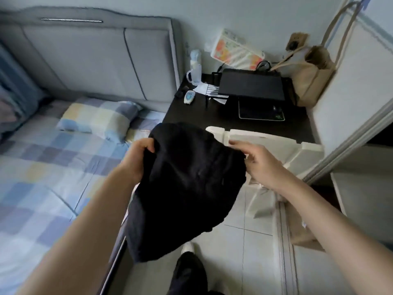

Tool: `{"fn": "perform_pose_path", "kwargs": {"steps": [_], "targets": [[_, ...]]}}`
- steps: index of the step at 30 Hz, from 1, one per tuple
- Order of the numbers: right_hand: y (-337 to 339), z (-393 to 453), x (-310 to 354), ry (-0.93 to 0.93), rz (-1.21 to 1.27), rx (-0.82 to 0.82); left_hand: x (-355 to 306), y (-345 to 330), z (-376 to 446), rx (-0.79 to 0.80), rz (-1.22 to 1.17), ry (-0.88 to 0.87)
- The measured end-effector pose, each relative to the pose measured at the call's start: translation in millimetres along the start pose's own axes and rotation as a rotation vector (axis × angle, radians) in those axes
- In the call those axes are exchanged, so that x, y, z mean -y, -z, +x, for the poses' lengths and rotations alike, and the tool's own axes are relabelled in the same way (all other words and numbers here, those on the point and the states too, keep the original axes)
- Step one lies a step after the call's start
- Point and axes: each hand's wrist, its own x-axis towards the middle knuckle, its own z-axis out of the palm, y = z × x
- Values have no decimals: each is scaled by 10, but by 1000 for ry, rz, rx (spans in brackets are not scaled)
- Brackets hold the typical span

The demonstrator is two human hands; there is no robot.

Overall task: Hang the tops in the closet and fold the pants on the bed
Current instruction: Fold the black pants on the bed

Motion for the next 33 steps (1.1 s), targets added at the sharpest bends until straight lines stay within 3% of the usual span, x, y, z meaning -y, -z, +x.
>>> {"fn": "perform_pose_path", "kwargs": {"steps": [3, 8, 12, 15, 17, 20, 23, 25, 29, 33], "targets": [[-295, -7, 513, 128, 4, 45, 275, 478, -262, -198, 237, 64], [-1019, 117, 1254, 240, -24, 278, 859, 822, -838, -168, 624, 2], [-1526, 329, 1508, 8, 43, 434, 1014, 1052, -1412, -254, 160, -151], [-1886, 443, 1611, -160, 31, 494, 982, 1243, -1860, -276, 68, -331], [-2161, 500, 1745, -188, -7, 534, 1081, 1295, -2089, -316, 279, -352], [-2569, 502, 2011, -124, -82, 663, 1396, 1346, -2214, -451, 747, -209], [-2822, 538, 2193, -65, -139, 737, 1606, 1599, -2194, -648, 813, -173], [-2920, 615, 2260, -11, -188, 770, 1658, 1867, -2178, -646, 755, -253], [-2980, 818, 2276, 209, -408, 920, 1533, 2593, -2347, -606, 993, -410], [-3013, 1011, 2234, 422, -689, 1094, 1189, 3285, -2663, -284, 1479, -736]]}}
